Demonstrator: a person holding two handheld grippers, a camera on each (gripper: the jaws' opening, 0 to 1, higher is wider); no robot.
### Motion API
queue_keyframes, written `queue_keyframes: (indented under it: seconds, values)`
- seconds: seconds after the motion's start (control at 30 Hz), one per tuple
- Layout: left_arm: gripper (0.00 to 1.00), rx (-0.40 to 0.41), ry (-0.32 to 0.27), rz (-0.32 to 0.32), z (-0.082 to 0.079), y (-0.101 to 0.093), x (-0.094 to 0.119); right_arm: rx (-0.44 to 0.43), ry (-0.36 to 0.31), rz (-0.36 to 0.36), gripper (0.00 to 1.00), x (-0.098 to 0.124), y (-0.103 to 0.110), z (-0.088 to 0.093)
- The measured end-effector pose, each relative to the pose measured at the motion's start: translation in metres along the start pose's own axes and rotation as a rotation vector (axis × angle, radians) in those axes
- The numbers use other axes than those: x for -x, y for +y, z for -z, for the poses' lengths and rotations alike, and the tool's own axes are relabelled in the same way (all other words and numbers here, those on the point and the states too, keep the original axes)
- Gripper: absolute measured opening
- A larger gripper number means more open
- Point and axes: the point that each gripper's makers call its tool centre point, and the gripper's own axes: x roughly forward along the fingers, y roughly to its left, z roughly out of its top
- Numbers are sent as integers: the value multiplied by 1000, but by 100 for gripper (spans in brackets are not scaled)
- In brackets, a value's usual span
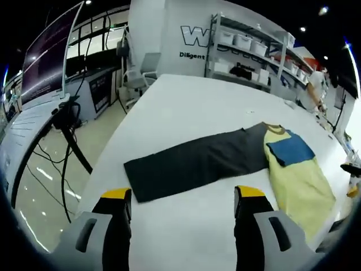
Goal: Fold the garment on the visible template until the final outline fits inside the template.
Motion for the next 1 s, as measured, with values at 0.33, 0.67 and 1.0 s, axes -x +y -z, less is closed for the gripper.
queue_keyframes:
  seconds: [0.33,0.67,1.0]
  values:
    - [58,62,2,-102,7,33,-27,15,8,3,99,-2,1,3]
    - [33,84,39,-158,22,40,-38,16,14,8,97,-1,0,4]
    - [31,101,42,-238,27,54,-40,21,19,11,97,0,0,5]
